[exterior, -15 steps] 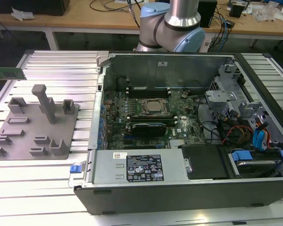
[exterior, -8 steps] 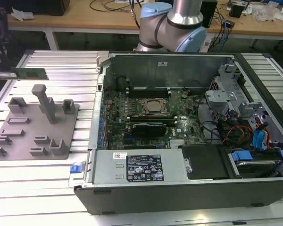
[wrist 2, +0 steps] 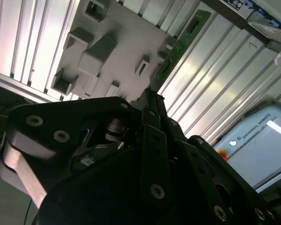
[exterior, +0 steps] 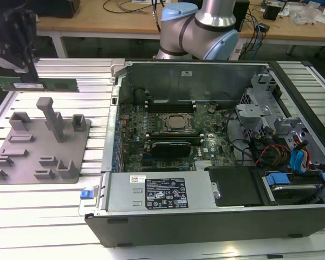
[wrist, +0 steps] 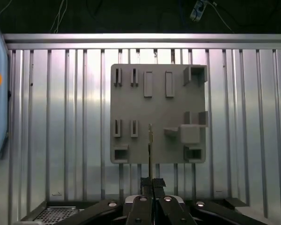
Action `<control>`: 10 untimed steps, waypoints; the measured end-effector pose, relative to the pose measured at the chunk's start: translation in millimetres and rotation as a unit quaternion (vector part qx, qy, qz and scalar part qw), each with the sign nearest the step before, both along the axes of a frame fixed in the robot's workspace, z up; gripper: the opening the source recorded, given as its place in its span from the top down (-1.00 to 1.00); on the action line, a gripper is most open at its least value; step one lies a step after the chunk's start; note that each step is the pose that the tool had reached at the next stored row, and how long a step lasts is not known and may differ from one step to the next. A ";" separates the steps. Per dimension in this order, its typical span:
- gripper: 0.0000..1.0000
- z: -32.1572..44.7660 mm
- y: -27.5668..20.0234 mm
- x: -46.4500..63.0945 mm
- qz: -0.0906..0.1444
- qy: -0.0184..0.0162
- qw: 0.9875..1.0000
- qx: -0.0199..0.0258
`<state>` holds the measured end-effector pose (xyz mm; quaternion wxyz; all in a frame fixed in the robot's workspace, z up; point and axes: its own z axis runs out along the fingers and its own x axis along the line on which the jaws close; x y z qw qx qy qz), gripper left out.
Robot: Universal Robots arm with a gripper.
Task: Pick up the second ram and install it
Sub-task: 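Pick up the second ram and move it above second insertion slot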
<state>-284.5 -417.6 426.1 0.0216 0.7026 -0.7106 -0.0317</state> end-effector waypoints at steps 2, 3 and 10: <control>0.82 -0.1 0.0 16.1 0.000 0.001 1.000 0.000; 0.82 -0.3 0.0 22.2 0.000 0.001 1.000 0.000; 0.82 -1.3 0.0 56.8 0.000 0.003 1.000 0.000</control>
